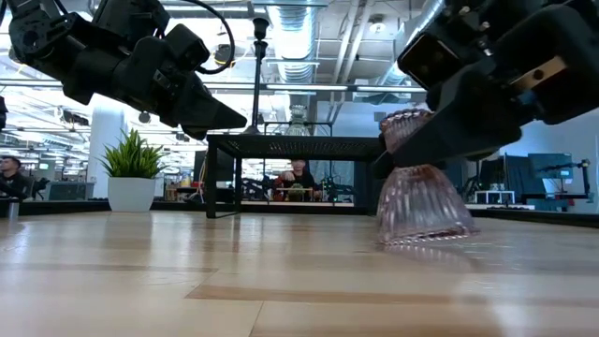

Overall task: Pick & Place candle stick holders
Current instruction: Put the pink glass candle holder on the shelf

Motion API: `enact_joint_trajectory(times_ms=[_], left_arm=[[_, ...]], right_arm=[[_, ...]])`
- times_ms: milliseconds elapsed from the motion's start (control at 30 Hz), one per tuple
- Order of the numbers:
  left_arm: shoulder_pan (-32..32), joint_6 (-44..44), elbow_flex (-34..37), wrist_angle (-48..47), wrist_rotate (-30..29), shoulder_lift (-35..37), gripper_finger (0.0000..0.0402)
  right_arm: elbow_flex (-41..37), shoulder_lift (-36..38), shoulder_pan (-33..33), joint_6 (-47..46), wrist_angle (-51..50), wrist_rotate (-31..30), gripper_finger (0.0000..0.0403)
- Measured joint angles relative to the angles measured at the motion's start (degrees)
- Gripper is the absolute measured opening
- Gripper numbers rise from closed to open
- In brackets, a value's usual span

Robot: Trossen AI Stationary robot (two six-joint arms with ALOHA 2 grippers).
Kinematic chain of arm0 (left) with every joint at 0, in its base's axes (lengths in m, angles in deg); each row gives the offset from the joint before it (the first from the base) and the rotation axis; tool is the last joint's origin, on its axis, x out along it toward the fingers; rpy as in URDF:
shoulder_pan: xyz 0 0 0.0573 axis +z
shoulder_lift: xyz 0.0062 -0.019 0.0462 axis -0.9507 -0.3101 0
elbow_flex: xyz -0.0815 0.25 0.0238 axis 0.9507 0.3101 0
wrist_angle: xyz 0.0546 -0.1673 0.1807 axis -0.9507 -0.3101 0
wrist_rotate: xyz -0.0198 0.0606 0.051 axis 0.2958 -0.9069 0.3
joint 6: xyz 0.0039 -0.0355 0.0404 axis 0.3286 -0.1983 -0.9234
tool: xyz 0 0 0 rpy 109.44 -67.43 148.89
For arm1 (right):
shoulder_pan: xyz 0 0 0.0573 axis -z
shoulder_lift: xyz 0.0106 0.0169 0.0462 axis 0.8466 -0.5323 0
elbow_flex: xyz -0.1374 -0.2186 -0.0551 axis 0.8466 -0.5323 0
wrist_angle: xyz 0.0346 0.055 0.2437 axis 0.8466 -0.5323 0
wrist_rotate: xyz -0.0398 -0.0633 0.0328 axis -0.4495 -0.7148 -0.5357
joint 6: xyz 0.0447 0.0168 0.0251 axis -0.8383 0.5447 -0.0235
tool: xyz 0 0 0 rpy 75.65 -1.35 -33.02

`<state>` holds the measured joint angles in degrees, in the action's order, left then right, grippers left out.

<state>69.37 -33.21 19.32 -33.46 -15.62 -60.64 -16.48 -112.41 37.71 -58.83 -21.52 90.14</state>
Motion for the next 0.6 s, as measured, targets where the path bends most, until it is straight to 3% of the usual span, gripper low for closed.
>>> enact_joint_trajectory(times_ms=[200,600], left_arm=[[0.00,0.00,0.00,0.01,0.00,0.00,0.0008],[0.01,0.00,0.02,-0.01,0.00,-0.02,0.0008]], right_arm=[[2.67,-0.15,2.18,0.23,-1.20,4.37,0.0127],[12.29,2.46,6.94,8.55,-14.90,4.60,0.0129]])
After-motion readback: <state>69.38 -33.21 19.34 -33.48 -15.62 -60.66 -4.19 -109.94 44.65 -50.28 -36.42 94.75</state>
